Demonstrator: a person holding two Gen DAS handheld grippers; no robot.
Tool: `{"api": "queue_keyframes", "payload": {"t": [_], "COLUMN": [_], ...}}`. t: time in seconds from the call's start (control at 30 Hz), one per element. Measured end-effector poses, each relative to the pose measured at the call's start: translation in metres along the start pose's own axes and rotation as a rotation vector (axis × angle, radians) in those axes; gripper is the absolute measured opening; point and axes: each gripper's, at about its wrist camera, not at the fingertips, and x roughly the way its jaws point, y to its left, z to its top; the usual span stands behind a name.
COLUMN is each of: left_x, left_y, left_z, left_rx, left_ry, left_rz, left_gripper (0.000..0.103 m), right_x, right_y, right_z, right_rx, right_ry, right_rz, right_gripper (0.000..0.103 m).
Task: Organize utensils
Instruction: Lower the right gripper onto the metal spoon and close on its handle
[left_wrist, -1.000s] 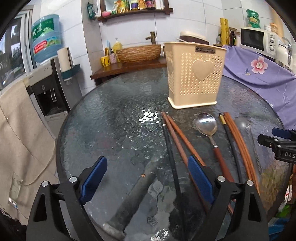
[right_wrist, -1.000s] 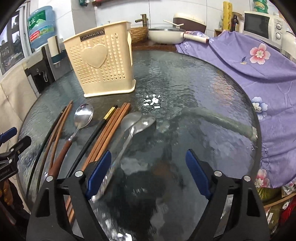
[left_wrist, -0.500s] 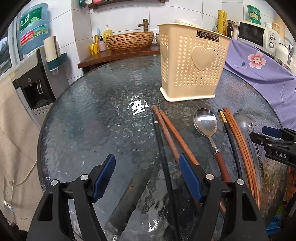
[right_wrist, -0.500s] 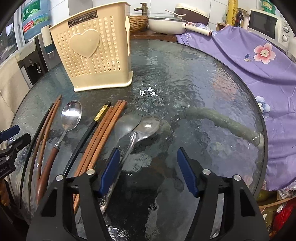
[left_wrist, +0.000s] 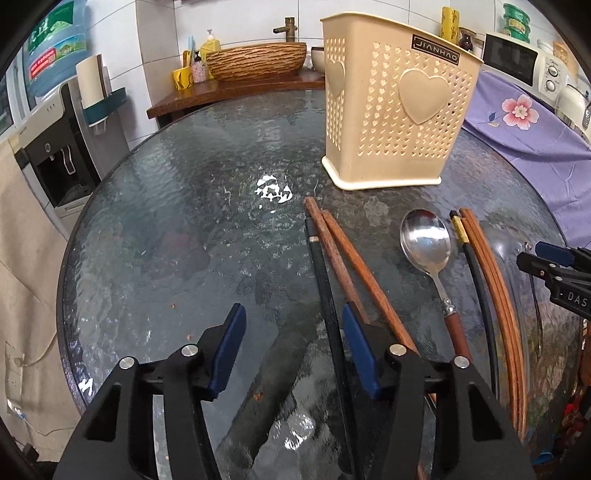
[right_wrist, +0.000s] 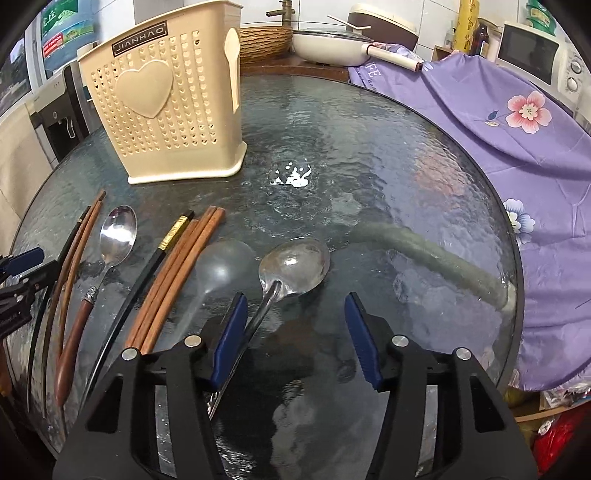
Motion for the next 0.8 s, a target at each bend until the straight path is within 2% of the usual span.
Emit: {"api": "queue_keyframes", "payload": {"t": [0.43, 0.57, 0.8], "left_x": [0.017, 0.023, 0.033], "left_y": [-0.004, -0.003, -0.003], "left_z": [0.026, 0.035, 0.051], "left_rx": [0.020, 0.019, 0.032], "left_ry": [0.051, 0.057, 0.074], "left_rz": [-0.010, -0.008, -0.011], "left_gripper": [0.046, 0.045, 0.031], "right_x": [0.014, 0.018, 0.027], "right_y": [0.002, 0.003, 0.000], "right_z": [0.022, 0.029, 0.040], "right_rx": [0.033, 0.048, 0.044], "right_ry": [0.034, 0.040, 0.065], "right_rz": [0.016, 0.004, -0.002], "right_gripper": [0.053, 0.048, 0.046]}}
